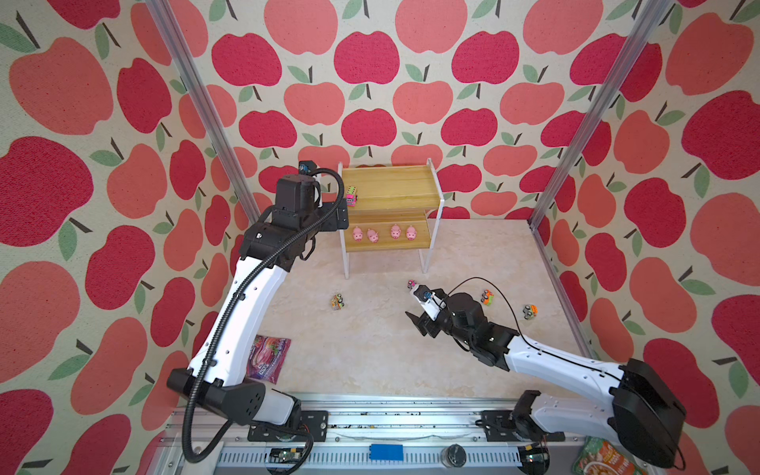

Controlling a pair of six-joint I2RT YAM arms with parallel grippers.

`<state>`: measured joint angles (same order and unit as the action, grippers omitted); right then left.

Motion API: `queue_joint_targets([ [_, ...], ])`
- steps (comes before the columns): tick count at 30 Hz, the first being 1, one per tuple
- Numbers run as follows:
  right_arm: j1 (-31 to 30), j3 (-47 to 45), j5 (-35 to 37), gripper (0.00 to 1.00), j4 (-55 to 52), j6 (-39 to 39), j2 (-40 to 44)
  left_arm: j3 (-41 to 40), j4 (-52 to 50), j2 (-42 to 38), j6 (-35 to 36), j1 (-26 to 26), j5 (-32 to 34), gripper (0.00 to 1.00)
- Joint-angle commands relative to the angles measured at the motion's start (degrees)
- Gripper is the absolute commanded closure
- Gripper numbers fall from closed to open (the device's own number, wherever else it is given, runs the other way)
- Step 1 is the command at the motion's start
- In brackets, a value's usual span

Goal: Organize plastic toys on shelves
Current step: Pick up the plastic toy from the center of the table.

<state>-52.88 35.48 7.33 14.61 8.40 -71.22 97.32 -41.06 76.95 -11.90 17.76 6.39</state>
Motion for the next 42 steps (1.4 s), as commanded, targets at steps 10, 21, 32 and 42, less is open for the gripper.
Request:
queue_joint_targets([
  [10, -7.85, 17.16, 4.35, 0.21, 8.32, -7.61, -25.12, -28.76, -4.03, -19.18, -8.14, -18.67, -14.12, 0.01],
  [21, -11.31, 34.96, 8.91, 0.22, 4.28, -13.30, -43.60, -42.43, 0.98, -20.58, -7.09, -21.86, -20.63, 0.01],
  [32, -12.26, 46.90, 11.43, 0.22, 1.14, -16.12, -54.57, -45.20, 2.30, -22.92, -7.81, -24.44, -16.73, 0.00],
  [42, -12.26, 55.00, 13.80, 0.22, -1.17, -17.91, -61.41, -45.73, 2.39, -24.72, -7.35, -24.44, -14.78, 0.00],
])
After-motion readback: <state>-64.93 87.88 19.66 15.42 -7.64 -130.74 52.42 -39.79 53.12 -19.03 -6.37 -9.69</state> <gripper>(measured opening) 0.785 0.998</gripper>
